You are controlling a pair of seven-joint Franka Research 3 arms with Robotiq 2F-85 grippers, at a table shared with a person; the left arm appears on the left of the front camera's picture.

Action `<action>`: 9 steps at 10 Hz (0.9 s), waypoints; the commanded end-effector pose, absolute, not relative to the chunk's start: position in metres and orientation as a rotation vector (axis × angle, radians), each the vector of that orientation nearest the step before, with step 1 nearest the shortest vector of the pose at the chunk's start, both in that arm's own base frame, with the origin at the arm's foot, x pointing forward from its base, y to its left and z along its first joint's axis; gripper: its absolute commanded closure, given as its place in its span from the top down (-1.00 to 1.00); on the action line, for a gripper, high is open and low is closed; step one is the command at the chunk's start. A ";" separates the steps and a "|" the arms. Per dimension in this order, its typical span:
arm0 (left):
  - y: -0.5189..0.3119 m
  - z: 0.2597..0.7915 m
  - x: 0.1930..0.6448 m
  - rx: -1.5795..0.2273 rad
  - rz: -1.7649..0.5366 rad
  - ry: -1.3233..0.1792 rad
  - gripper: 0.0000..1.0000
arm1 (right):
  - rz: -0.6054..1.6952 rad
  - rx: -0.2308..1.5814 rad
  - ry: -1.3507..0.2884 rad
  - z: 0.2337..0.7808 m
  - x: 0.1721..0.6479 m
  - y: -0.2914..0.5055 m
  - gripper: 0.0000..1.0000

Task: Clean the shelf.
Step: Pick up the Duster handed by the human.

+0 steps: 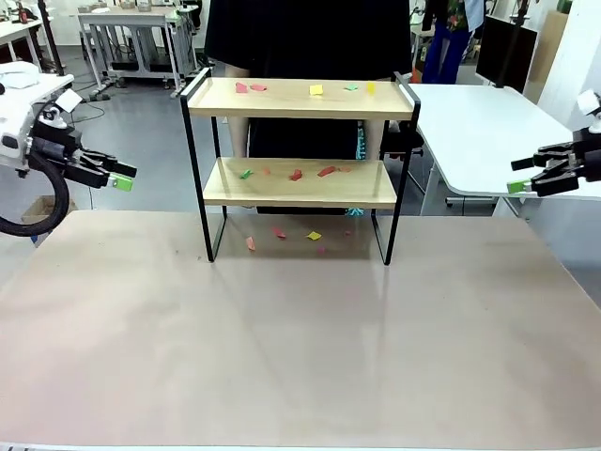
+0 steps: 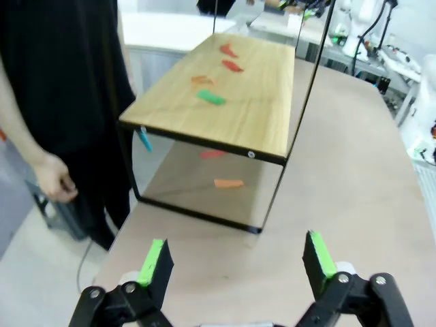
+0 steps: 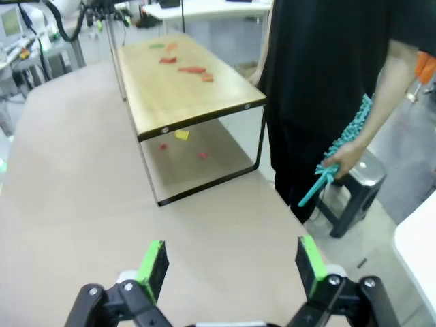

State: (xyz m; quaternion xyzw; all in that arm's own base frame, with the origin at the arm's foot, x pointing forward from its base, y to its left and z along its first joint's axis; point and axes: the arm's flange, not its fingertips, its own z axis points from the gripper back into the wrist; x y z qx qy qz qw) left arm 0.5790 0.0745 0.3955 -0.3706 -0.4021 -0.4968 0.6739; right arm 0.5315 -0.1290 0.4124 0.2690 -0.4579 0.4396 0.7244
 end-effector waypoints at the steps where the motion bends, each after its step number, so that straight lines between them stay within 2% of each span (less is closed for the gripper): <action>1: 0.081 0.382 0.601 -0.918 -1.195 -1.028 1.00 | 1.003 0.668 -1.086 0.401 0.563 -0.149 1.00; 5: 0.088 0.370 0.607 -0.903 -1.274 -1.178 1.00 | 0.975 0.738 -1.170 0.379 0.594 -0.176 1.00; 9: 0.111 0.368 0.610 -0.973 -1.209 -1.183 1.00 | 1.011 0.820 -1.188 0.364 0.609 -0.184 1.00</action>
